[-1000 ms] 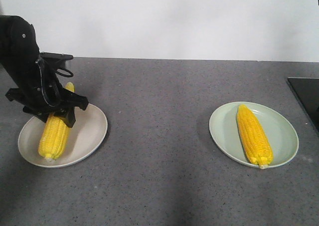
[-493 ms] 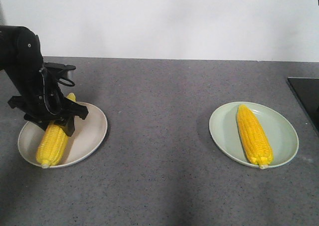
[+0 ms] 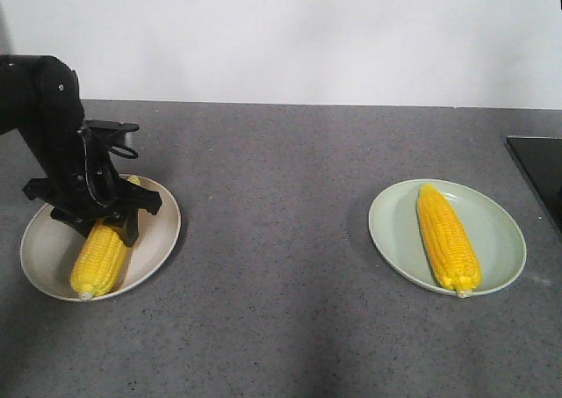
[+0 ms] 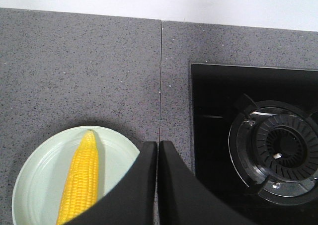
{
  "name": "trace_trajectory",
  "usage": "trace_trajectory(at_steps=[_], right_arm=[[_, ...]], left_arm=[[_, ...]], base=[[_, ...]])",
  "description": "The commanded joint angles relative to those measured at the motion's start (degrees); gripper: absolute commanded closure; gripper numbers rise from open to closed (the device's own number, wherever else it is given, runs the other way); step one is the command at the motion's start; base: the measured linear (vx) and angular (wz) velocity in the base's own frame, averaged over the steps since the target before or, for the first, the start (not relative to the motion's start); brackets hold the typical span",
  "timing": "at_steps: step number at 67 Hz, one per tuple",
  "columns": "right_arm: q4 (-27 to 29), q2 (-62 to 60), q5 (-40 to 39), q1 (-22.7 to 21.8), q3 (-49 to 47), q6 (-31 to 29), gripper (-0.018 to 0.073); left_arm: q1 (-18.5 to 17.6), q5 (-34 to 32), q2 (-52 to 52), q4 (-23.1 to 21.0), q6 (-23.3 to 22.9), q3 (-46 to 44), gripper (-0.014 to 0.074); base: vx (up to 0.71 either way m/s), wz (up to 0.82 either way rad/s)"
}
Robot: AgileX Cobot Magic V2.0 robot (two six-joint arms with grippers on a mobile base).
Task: Distribute corn equally
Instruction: 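Set the corn on the cream plate and open the left gripper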
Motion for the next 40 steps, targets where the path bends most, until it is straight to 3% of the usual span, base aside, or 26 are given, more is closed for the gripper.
trace_trajectory(at_steps=[1, 40], right_arm=[[-0.34, -1.89, 0.35, -0.28, -1.34, -0.31, 0.0568], [-0.34, -1.89, 0.35, -0.28, -1.34, -0.31, 0.0568]], left_arm=[[0.27, 0.69, -2.58, -0.43, -0.67, -1.49, 0.0225], [0.64, 0.69, -2.76, -1.58, -0.68, -7.21, 0.0206]], base=[[0.00, 0.00], [0.00, 0.00]])
